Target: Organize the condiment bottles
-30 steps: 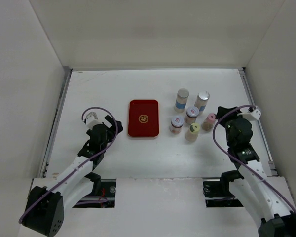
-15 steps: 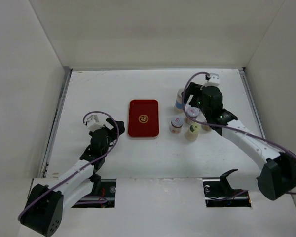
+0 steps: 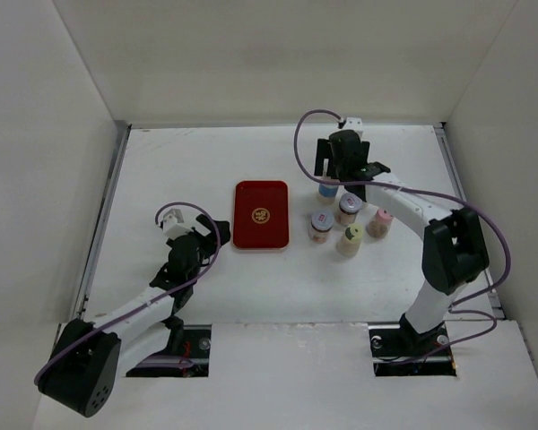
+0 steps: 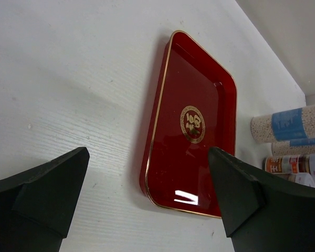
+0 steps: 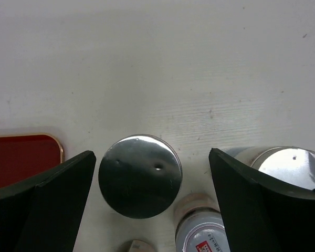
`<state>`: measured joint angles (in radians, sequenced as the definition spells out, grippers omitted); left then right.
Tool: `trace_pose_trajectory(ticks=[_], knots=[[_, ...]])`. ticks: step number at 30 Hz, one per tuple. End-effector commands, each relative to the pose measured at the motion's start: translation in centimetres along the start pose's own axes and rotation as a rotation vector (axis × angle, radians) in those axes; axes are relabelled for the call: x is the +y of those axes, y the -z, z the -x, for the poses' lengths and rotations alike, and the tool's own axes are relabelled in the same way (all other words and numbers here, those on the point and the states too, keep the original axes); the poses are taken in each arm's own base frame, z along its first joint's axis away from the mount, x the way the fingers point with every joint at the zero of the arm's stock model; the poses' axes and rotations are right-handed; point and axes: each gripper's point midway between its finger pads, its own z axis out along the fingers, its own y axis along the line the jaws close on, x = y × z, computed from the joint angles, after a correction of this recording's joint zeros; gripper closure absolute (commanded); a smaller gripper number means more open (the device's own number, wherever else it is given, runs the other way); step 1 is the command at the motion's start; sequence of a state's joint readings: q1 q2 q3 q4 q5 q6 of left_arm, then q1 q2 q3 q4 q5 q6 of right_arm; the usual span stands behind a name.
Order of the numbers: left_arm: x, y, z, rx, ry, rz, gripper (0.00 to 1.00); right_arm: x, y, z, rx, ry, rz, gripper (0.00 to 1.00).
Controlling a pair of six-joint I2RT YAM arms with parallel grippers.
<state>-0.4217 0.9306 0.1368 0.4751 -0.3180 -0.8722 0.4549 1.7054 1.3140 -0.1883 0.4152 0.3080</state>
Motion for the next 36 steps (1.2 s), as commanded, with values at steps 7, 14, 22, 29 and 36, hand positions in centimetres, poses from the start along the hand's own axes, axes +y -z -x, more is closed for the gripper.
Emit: trace_pose_trajectory(ticks=[7, 14, 22, 29, 36], knots=[[-0.4, -0.3, -0.4, 0.002, 0.034, -0.021, 0.00, 1.8, -1.8, -0.7, 0.053, 0.028, 0.000, 0.34], [0.1, -0.5, -0.6, 0.002, 0.034, -0.009, 0.00, 3.0, 1.8, 8.3, -0.244, -0.059, 0.028, 0.55], [0.7, -0.7, -0.8, 0.005, 0.035, 0.014, 0.00, 11.9, 6.5, 10.7, -0.321, -0.004, 0.251, 0.55], [1.0, -0.7, -0.8, 0.003, 0.041, 0.025, 0.00, 20.7, 7.1, 8.0, -0.286, 0.045, 0.411, 0.55], [1.3, -0.6, -0.5, -0.009, 0.048, 0.027, 0.00, 24.7, 6.1, 7.1, -0.273, 0.056, 0.480, 0.55]])
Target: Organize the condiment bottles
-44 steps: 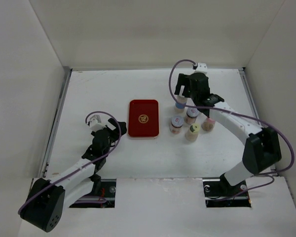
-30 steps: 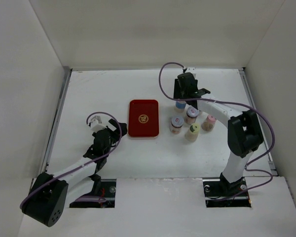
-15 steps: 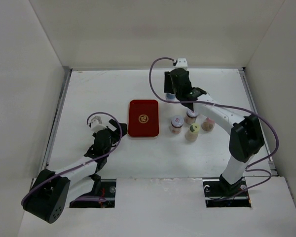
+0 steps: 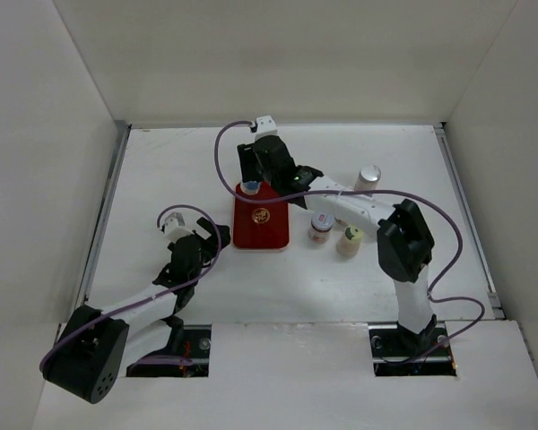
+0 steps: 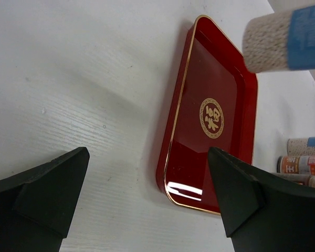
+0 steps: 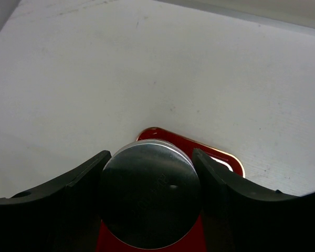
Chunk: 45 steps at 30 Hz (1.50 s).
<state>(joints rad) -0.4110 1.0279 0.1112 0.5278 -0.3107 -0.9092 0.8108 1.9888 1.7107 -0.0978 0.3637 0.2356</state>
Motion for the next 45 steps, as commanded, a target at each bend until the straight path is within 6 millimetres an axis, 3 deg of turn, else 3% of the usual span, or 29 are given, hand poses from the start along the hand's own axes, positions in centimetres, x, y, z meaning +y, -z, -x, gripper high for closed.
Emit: trace_pose_trajectory(ticks=[1, 16, 20, 26, 31, 34, 38, 42, 45], knots=[[-0.7, -0.1, 1.1, -0.047, 0.029, -0.026, 0.00, 1.2, 0.0, 6.0, -0.155, -0.059, 0.039, 0.55], [-0.6, -0.1, 0.9, -0.041, 0.028, -0.022, 0.00, 2.9, -3.4, 1.6, -0.094, -0.013, 0.029, 0.52], [-0.7, 0.0, 1.2, -0.049, 0.033, -0.030, 0.00, 3.3, -3.5, 0.9, -0.092, -0.011, 0.025, 0.38], [-0.6, 0.0, 1.2, -0.051, 0.035, -0.028, 0.00, 3.7, -1.3, 3.6, -0.139, -0.039, 0.054, 0.22], [-0.4, -0.1, 1.2, -0.049, 0.035, -0.021, 0.00, 2.8, 3.1, 7.0, -0.218, -0.076, 0.077, 0.15], [-0.6, 0.1, 1.3, -0.052, 0.037, -0.030, 0.00, 0.2, 5.5, 7.1, -0.236, -0.087, 0.043, 0.13], [-0.6, 0.0, 1.1, -0.046, 0.033, -0.026, 0.00, -7.6, 7.5, 5.8, -0.225, -0.112, -0.112, 0.13], [-0.9, 0.1, 1.0, -0.044, 0.033, -0.035, 0.00, -15.9, 9.9, 2.8, -0.197, -0.125, -0.323, 0.13], [-0.7, -0.1, 0.8, -0.038, 0.029, -0.027, 0.00, -19.7, 11.3, 0.5, -0.150, -0.125, -0.419, 0.16]])
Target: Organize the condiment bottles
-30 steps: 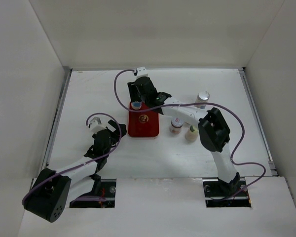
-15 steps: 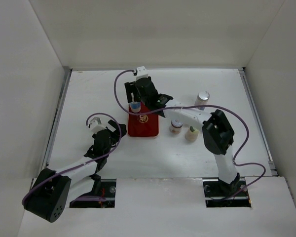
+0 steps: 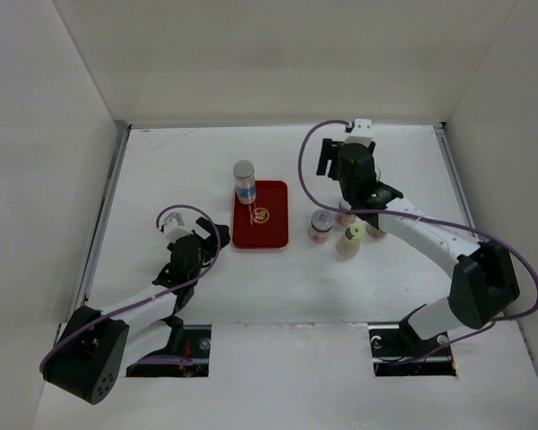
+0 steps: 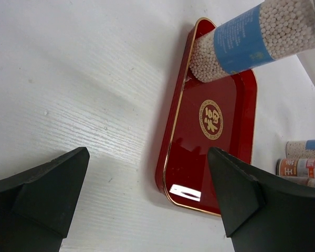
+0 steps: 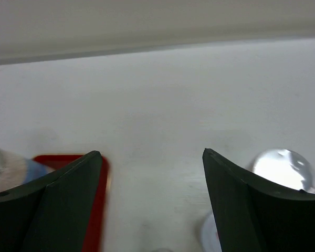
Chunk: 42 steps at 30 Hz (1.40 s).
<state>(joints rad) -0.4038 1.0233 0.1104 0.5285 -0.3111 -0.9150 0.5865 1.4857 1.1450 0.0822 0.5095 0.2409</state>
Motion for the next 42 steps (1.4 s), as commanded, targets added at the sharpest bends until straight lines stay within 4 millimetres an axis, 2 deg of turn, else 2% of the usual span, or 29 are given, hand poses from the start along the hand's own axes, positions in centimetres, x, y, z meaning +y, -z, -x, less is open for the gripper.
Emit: trace_pose_trajectory(ticks=[1, 3, 6, 11, 14, 19, 22, 26, 28, 30, 32, 36, 39, 42], knots=[[-0.8, 0.0, 0.6, -0.030, 0.020, -0.031, 0.00, -3.1, 0.7, -2.2, 0.045, 0.015, -0.086, 0.20], [-0.9, 0.1, 0.7, -0.035, 0.025, -0.035, 0.00, -3.0, 1.4, -4.2, 0.107, 0.036, -0.056, 0.25], [-0.7, -0.1, 0.7, -0.032, 0.022, -0.024, 0.00, -1.2, 3.6, -7.6, 0.213, 0.088, 0.017, 0.27], [-0.7, -0.1, 0.5, -0.026, 0.023, -0.027, 0.00, -0.5, 6.3, -9.6, 0.269, 0.087, 0.061, 0.12], [-0.7, -0.3, 0.3, -0.021, 0.020, -0.024, 0.00, -0.3, 7.3, -11.4, 0.344, 0.103, 0.086, 0.07], [-1.0, -0.2, 0.4, -0.022, 0.026, -0.036, 0.00, 0.0, 6.9, -14.6, 0.442, 0.141, 0.099, 0.05], [-0.8, -0.2, 0.4, -0.020, 0.025, -0.032, 0.00, 0.7, 6.5, -15.6, 0.469, 0.151, 0.117, 0.06], [-0.8, -0.1, 0.6, -0.029, 0.030, -0.038, 0.00, 1.1, 5.7, -16.1, 0.483, 0.162, 0.118, 0.12], [-0.9, -0.1, 0.6, -0.028, 0.030, -0.037, 0.00, 1.0, 5.6, -16.6, 0.497, 0.171, 0.109, 0.19], [-0.7, -0.2, 0.5, -0.024, 0.028, -0.032, 0.00, 0.9, 5.5, -16.6, 0.496, 0.170, 0.103, 0.31], [-0.8, -0.1, 0.5, -0.027, 0.031, -0.036, 0.00, 0.9, 5.3, -15.5, 0.457, 0.158, 0.089, 0.39], [-0.8, -0.2, 0.4, -0.022, 0.028, -0.032, 0.00, 2.2, 5.3, -9.9, 0.302, 0.119, 0.090, 0.48], [-0.7, -0.2, 0.5, -0.024, 0.031, -0.030, 0.00, 5.0, 5.3, -6.4, 0.221, 0.080, 0.152, 0.51], [-0.8, 0.0, 0.9, -0.038, 0.041, -0.041, 0.00, 9.4, 5.0, -5.6, 0.187, 0.062, 0.237, 0.51]])
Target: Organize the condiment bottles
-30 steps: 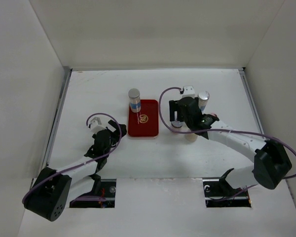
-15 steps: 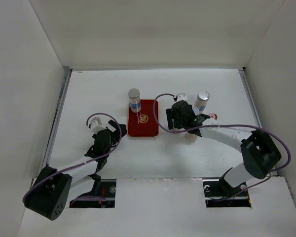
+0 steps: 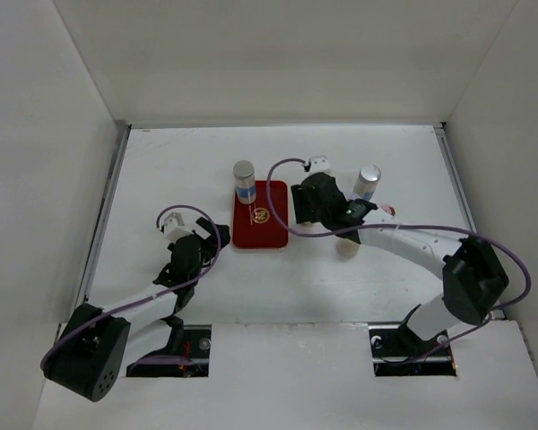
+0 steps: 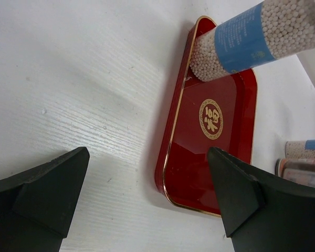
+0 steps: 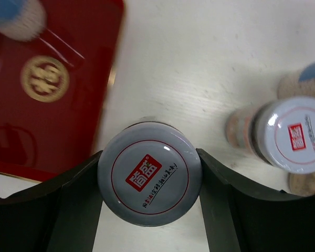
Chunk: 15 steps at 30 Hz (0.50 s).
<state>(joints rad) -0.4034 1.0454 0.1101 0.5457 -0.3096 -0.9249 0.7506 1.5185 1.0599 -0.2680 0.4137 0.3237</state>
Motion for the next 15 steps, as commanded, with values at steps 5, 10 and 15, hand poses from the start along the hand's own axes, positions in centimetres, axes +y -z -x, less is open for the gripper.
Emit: trace_pose_trajectory(ticks=[5, 10, 15], knots=[[-0.2, 0.4, 1.2, -0.051, 0.057, -0.032, 0.00, 11.0, -0.3, 10.3, -0.269, -0.062, 0.206, 0.51], [0.0, 0.3, 1.2, -0.054, 0.069, -0.021, 0.00, 15.2, -2.6, 10.8, -0.269, -0.039, 0.255, 0.51], [-0.1, 0.3, 1.2, -0.052, 0.070, -0.024, 0.00, 17.1, -4.7, 10.9, -0.276, -0.025, 0.263, 0.51]])
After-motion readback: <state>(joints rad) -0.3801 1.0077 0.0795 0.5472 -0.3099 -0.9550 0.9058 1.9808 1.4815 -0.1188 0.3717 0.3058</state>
